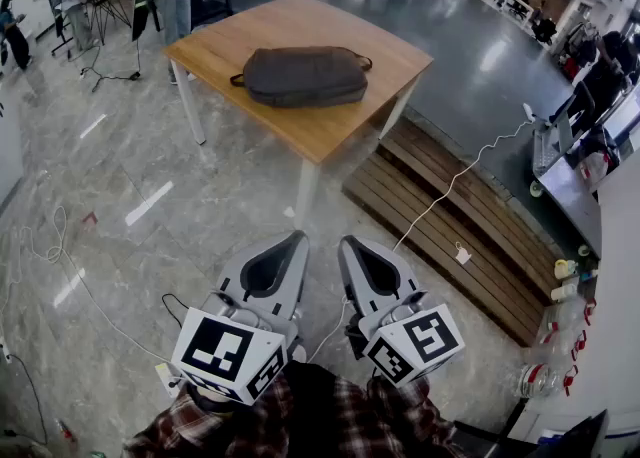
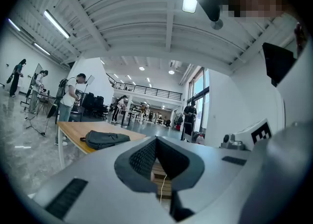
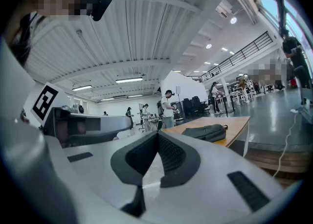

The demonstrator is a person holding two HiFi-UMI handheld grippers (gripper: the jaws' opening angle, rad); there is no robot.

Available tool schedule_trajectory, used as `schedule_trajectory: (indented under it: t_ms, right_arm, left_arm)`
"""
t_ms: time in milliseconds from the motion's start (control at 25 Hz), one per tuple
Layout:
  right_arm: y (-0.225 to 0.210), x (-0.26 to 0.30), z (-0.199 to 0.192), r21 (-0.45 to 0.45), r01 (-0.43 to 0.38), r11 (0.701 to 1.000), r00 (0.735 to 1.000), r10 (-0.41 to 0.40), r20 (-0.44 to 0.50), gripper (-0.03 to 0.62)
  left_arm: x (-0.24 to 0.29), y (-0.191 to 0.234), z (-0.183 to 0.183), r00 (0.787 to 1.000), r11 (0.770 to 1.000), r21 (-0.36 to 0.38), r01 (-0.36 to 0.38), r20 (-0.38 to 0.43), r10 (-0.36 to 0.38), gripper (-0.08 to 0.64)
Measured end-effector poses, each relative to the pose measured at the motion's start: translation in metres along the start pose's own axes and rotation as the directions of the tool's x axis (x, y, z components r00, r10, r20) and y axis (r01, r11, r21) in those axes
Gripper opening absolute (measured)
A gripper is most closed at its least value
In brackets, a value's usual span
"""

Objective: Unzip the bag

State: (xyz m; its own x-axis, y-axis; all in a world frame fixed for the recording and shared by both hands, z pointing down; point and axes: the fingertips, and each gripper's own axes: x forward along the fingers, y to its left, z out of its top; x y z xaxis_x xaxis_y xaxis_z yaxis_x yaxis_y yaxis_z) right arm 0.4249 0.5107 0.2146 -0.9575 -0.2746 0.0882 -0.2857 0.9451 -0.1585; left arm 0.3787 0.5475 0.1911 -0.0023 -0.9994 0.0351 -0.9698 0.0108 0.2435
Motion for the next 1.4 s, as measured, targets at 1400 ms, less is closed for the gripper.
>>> schedule_trajectory:
  t_ms: [1400]
  right_arm:
    - [-0.169, 0.418, 0.029, 0.038, 0.11, 0.993, 0.994, -0.109, -0.021, 0.008]
  left_arm:
    - [0.274, 0.354, 0.068, 0.996, 0.998, 0.0, 0.07, -0.059, -0.07, 0.008]
